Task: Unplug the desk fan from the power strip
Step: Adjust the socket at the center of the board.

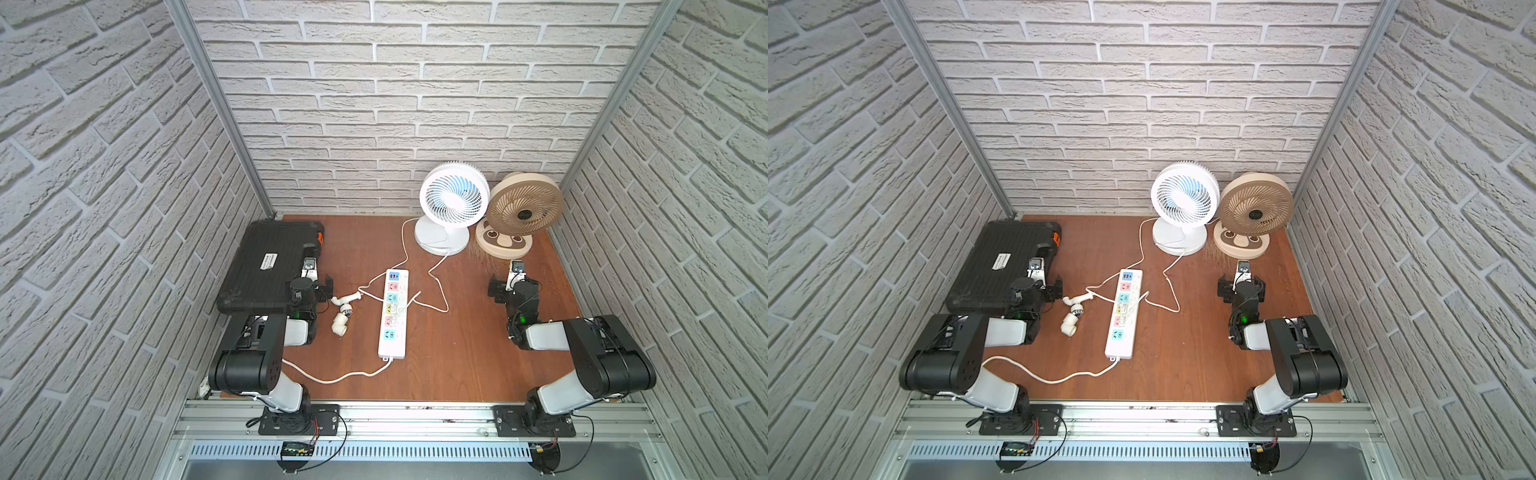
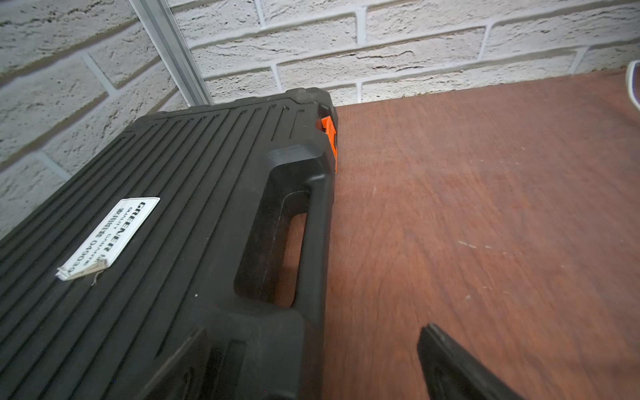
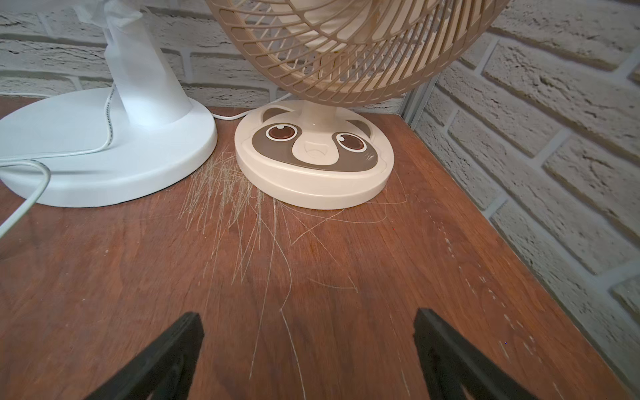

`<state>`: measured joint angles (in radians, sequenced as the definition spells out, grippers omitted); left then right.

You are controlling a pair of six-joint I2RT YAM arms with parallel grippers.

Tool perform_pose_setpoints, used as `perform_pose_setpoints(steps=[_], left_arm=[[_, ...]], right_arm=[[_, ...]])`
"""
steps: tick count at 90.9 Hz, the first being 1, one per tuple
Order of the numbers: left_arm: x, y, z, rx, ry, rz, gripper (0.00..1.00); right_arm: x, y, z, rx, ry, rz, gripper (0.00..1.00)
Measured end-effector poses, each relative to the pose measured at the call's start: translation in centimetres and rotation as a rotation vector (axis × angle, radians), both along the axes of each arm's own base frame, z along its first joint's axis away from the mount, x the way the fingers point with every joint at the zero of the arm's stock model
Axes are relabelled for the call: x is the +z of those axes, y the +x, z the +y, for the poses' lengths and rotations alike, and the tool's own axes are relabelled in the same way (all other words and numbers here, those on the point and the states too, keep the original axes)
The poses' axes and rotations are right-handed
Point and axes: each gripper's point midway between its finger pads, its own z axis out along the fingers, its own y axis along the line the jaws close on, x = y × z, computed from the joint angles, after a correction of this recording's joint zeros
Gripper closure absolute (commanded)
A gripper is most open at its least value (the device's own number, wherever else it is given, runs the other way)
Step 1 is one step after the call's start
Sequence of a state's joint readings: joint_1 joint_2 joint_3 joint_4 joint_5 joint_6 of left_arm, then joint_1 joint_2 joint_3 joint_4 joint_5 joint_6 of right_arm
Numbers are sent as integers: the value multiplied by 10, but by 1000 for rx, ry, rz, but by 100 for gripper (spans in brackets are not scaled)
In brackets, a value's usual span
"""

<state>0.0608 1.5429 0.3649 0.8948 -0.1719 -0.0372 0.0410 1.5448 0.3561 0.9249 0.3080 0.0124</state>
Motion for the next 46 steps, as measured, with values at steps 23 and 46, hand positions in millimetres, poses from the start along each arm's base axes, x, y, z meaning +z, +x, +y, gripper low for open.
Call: perform_pose_setpoints(steps=[23, 46], left_arm=[[0, 0, 0, 0, 0, 0, 2], [0, 0, -2, 0, 5, 1, 2]], right_arm=[[0, 0, 0, 0, 0, 0, 1], [0, -3, 3, 15, 1, -10, 1]])
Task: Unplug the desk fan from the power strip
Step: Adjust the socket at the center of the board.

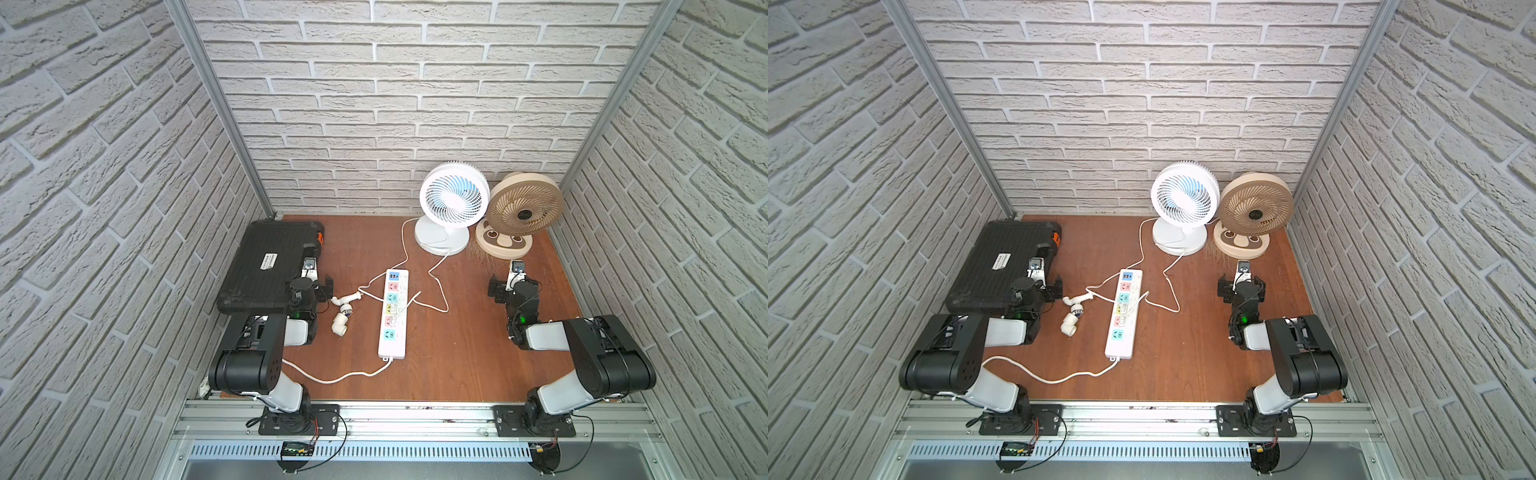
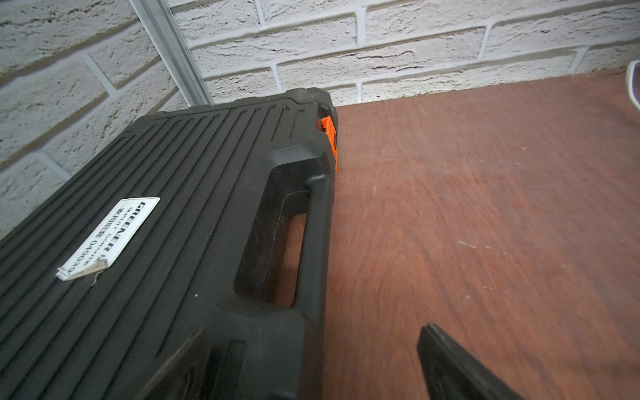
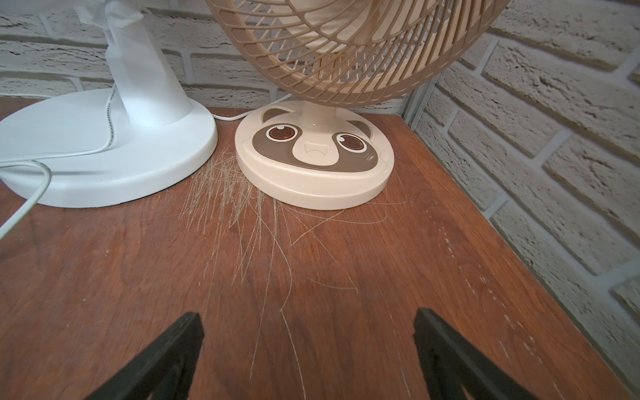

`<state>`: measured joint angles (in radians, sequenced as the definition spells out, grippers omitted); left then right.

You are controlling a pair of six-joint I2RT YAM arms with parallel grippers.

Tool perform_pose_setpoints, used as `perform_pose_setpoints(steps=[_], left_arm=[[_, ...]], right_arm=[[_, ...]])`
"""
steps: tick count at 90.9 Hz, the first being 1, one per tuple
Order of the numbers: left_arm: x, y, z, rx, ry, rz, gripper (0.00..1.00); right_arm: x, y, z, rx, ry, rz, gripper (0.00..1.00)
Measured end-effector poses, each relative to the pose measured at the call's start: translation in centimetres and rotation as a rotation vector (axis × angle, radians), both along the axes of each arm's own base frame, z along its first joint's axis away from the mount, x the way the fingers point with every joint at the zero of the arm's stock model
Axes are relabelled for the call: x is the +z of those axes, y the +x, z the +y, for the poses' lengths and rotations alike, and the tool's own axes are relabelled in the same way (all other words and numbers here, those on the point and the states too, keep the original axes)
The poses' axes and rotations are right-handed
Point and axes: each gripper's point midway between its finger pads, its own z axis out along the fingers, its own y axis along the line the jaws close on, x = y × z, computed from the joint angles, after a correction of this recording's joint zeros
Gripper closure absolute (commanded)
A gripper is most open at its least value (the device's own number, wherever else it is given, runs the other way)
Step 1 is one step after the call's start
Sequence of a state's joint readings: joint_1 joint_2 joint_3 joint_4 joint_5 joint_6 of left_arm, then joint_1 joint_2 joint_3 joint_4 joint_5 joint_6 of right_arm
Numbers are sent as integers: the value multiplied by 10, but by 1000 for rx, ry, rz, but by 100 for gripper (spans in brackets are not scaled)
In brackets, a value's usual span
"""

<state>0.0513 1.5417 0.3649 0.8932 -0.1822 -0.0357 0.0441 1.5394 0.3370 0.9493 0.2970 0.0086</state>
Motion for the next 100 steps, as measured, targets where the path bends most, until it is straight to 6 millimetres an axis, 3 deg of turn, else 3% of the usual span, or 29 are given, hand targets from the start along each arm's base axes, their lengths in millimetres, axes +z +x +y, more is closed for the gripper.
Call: perform_pose_setpoints(steps=[10, 16, 29, 36, 41, 52, 57, 64, 79, 100], left_arm=[[4, -3, -9, -8, 31, 13, 2], [16, -6, -18, -22, 64, 9, 2], [61, -6, -29, 37, 79, -36, 2], [87, -9, -23, 102, -33, -82, 2], [102, -15, -14, 154, -157, -123, 2], [104, -24, -1, 184, -409, -138, 2], [98, -23, -9, 169, -476, -92, 2], [95, -17, -35, 109, -542, -10, 2], [118, 6, -104, -59, -590, 110, 2], [140, 41, -186, -203, -517, 287, 2]], right_arm=[[4, -15, 10, 36, -20, 3, 1], [21, -21, 18, 59, -17, -9, 1], [96, -21, 29, 73, 95, -103, 1], [136, -23, 38, 107, 187, -178, 1], [148, -29, 43, 120, 282, -204, 1], [137, -44, 54, 127, 470, -139, 2], [128, -47, 62, 146, 524, -95, 5], [113, -52, 71, 159, 573, -22, 5], [90, -59, 94, 177, 596, 107, 6], [77, -76, 135, 254, 536, 200, 7]])
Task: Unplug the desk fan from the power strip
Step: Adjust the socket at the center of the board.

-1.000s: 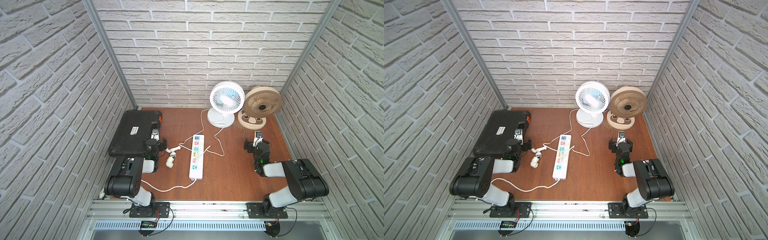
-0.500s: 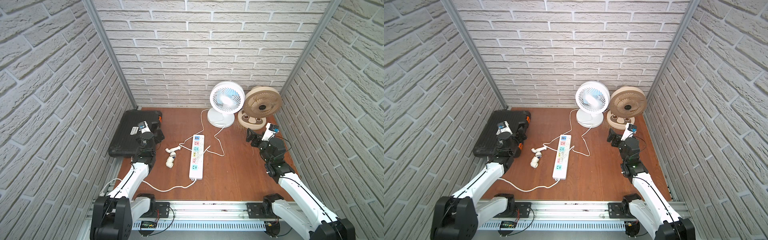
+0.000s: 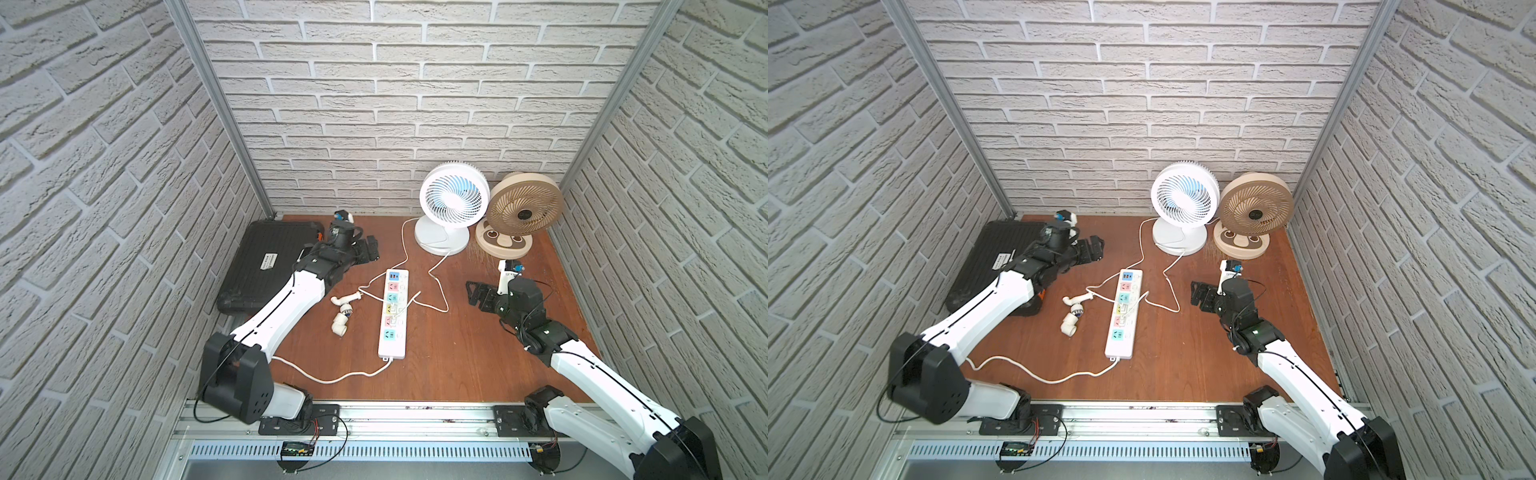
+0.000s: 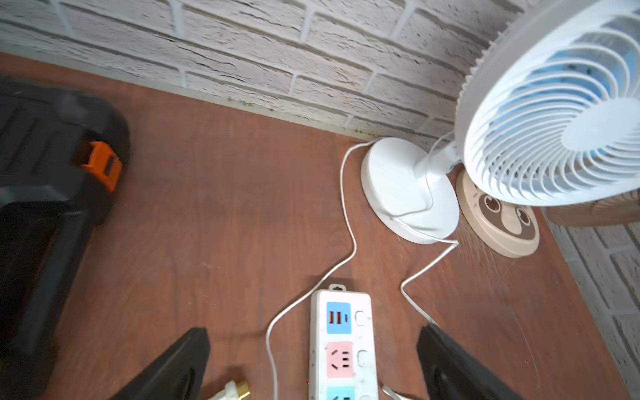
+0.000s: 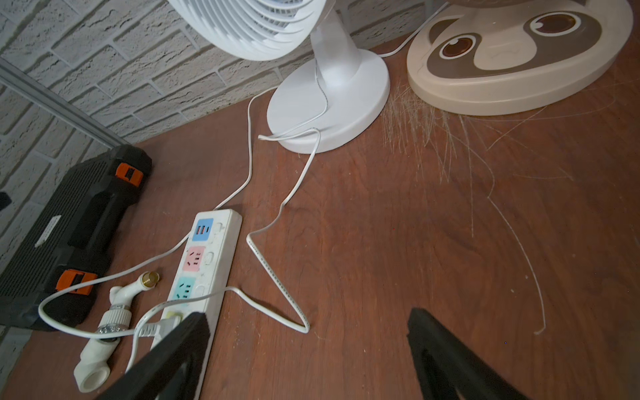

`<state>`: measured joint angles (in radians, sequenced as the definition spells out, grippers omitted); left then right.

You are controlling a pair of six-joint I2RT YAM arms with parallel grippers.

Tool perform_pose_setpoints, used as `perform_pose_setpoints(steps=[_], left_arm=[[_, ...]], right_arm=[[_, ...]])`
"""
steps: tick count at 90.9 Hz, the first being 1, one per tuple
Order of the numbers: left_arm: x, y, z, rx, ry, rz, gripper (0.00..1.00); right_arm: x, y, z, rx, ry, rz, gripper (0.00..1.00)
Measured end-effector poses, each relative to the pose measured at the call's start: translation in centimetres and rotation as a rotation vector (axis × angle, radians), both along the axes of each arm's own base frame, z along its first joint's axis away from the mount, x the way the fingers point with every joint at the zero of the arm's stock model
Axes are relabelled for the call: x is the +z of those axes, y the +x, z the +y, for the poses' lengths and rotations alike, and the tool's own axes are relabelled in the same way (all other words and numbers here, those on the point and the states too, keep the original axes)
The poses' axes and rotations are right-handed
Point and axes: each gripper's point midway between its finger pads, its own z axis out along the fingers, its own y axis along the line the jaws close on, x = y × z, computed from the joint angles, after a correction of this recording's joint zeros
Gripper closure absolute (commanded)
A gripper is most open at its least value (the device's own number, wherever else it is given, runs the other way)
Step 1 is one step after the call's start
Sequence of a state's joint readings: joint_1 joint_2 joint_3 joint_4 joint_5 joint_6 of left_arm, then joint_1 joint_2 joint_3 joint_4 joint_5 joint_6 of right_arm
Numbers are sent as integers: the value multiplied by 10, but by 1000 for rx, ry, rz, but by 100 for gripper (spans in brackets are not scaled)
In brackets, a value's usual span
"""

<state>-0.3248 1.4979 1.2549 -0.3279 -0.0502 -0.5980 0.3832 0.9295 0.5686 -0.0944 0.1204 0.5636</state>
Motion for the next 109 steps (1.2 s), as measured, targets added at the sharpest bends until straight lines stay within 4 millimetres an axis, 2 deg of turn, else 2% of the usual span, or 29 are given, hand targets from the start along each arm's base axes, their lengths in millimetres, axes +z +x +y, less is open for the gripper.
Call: perform_pose_setpoints(steps=[8, 18, 33, 42, 62, 89, 102, 109], left_arm=[[-9, 13, -18, -31, 43, 80, 2], [-42, 23, -34, -57, 97, 203, 2], [-107, 13, -47, -103, 172, 397, 2], [-131, 5, -58, -143, 212, 467, 2], [-151, 0, -82, -209, 257, 511, 2], [-178, 3, -91, -225, 289, 582, 2], [-190, 1, -93, -231, 294, 613, 13], [-190, 2, -94, -229, 289, 614, 29]], right_arm=[[-3, -5, 7, 13, -21, 7, 8], [-4, -8, 10, 16, -43, 11, 8], [-2, -9, 11, 8, -67, 12, 7], [-4, -11, 12, 10, -77, 16, 8], [-8, -13, 17, 25, -92, 27, 8], [-17, -18, 33, 71, -117, 49, 8], [-21, -20, 42, 97, -133, 59, 8], [-19, -20, 46, 105, -138, 56, 8]])
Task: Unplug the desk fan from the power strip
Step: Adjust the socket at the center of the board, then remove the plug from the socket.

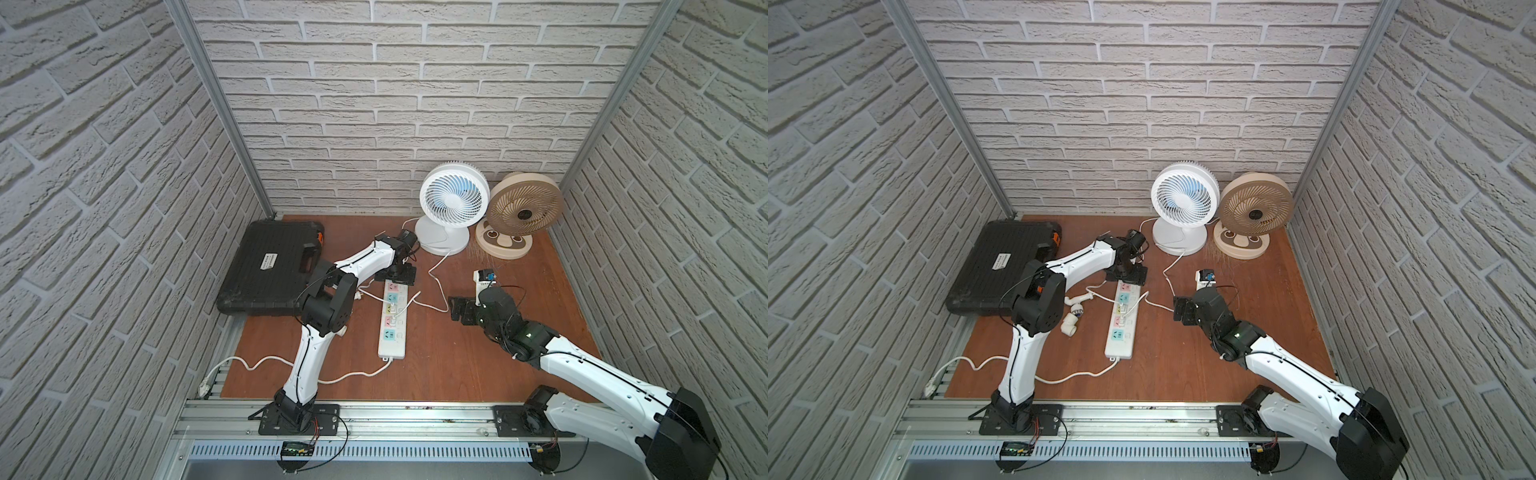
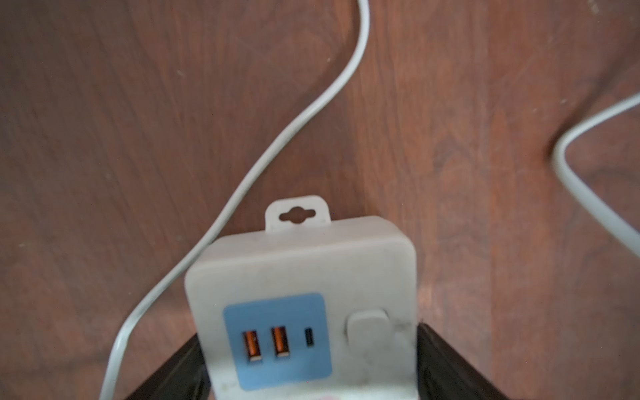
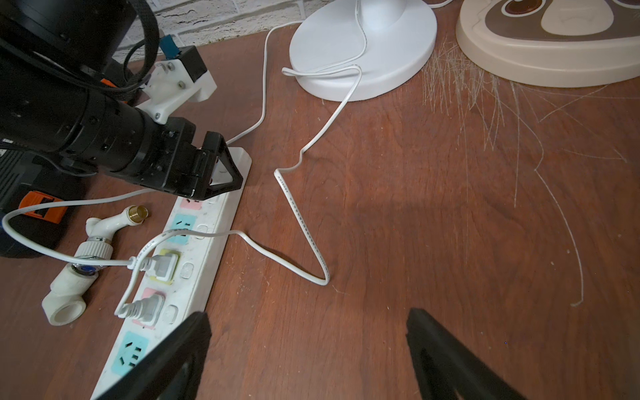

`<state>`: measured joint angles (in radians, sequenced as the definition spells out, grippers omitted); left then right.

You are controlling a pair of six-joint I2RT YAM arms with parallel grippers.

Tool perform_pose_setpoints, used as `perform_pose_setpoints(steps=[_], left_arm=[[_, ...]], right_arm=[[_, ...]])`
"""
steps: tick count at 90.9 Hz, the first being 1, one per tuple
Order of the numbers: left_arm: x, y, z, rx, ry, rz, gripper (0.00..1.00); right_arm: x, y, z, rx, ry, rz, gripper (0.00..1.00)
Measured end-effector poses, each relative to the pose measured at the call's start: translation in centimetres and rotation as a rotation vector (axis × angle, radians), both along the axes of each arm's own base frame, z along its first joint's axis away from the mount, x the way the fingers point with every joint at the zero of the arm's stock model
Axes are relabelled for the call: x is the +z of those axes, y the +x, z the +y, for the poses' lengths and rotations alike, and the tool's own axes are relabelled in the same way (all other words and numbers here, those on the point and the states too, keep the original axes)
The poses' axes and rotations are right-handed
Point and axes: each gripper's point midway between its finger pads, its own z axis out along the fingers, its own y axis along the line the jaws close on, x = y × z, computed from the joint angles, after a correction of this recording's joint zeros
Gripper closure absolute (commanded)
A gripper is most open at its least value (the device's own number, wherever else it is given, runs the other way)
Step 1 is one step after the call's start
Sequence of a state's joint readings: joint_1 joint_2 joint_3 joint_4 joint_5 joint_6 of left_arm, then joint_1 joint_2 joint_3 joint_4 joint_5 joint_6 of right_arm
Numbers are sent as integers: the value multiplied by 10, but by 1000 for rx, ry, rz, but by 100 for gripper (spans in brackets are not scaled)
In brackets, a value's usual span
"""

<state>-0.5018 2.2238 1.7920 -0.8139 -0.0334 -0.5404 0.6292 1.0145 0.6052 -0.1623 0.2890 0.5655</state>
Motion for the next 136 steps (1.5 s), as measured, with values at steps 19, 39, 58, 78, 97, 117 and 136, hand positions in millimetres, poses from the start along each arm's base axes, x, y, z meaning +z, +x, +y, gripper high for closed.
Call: perform_pose_setpoints(steps=[19, 39, 58, 78, 97, 117, 136], left_arm=[[1, 0, -2, 0, -9, 1, 61], [0, 0, -1, 24, -5, -1, 84], [0, 1, 1, 73, -6, 7, 100], [-1, 2, 3, 133, -13, 7, 100], [-1, 2, 6, 170, -4, 5, 100], [-1, 1, 9, 194, 3, 13, 100], [-2, 1, 10, 199, -2, 19, 100]], right_arm=[[4, 0, 7, 10, -11, -11, 8], [7, -2, 20, 44, -16, -13, 8], [9, -9, 37, 94, -10, -14, 10], [5, -19, 66, 166, 7, -2, 14], [-17, -30, 107, 248, -13, 50, 18], [-33, -32, 151, 315, -52, 72, 21], [-42, -26, 176, 321, -82, 81, 23]])
